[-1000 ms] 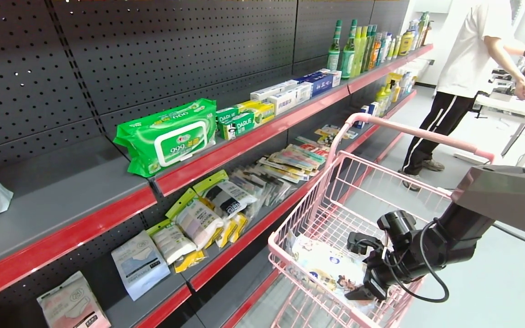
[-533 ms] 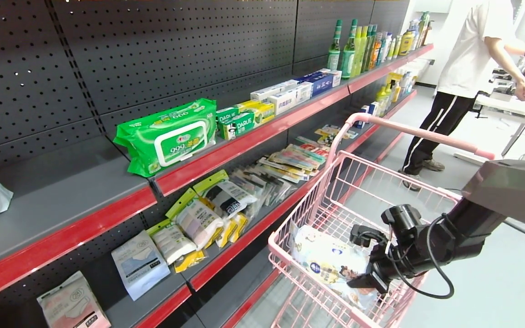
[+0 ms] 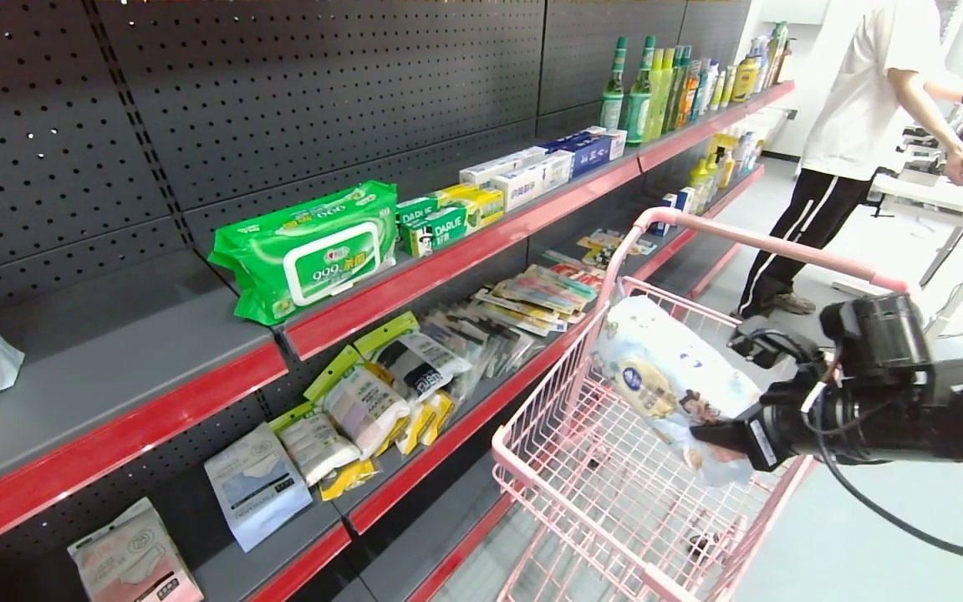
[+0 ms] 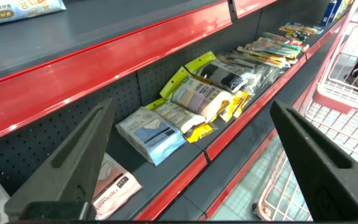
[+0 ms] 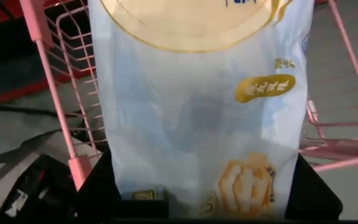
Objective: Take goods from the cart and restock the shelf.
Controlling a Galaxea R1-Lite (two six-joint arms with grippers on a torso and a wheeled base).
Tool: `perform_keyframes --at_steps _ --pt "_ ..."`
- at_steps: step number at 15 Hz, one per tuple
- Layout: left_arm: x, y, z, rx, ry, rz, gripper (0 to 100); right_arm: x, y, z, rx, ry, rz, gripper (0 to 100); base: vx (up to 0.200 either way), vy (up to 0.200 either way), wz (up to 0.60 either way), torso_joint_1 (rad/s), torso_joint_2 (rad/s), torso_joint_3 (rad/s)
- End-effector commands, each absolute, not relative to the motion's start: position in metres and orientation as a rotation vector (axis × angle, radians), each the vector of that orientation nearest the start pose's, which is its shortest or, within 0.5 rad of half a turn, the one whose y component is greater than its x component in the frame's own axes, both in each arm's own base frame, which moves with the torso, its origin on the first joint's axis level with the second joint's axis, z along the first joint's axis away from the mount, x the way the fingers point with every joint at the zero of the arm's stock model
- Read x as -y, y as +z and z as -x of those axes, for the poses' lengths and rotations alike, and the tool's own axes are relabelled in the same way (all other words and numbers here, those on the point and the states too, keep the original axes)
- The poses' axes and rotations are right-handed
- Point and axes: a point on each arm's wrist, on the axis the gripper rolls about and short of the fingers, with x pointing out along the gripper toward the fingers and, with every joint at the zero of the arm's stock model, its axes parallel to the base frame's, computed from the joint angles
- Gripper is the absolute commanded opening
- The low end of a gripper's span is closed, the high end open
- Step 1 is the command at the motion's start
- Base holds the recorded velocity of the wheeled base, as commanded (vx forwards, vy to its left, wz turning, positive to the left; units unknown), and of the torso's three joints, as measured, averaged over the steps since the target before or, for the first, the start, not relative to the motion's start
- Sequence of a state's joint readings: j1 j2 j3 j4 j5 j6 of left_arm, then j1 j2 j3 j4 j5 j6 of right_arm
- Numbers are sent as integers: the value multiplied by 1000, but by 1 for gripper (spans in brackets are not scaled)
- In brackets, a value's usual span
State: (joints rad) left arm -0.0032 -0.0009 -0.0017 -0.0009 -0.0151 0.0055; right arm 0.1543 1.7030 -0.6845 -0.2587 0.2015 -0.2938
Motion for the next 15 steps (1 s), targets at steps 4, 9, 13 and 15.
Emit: perform_keyframes --at_steps 4,9,13,15 --pt "0 76 23 3 -20 -5 100 -35 184 -117 -324 56 169 0 0 0 0 0 0 0" --pt "0 76 23 3 -21 -5 100 1 190 -29 -238 -119 252 0 0 0 0 0 0 0" --pt "0 76 23 3 -21 -6 100 11 188 2 -191 -117 234 0 0 0 0 0 0 0" --pt "0 76 23 3 -21 -6 100 13 183 11 -191 -98 234 0 0 0 0 0 0 0"
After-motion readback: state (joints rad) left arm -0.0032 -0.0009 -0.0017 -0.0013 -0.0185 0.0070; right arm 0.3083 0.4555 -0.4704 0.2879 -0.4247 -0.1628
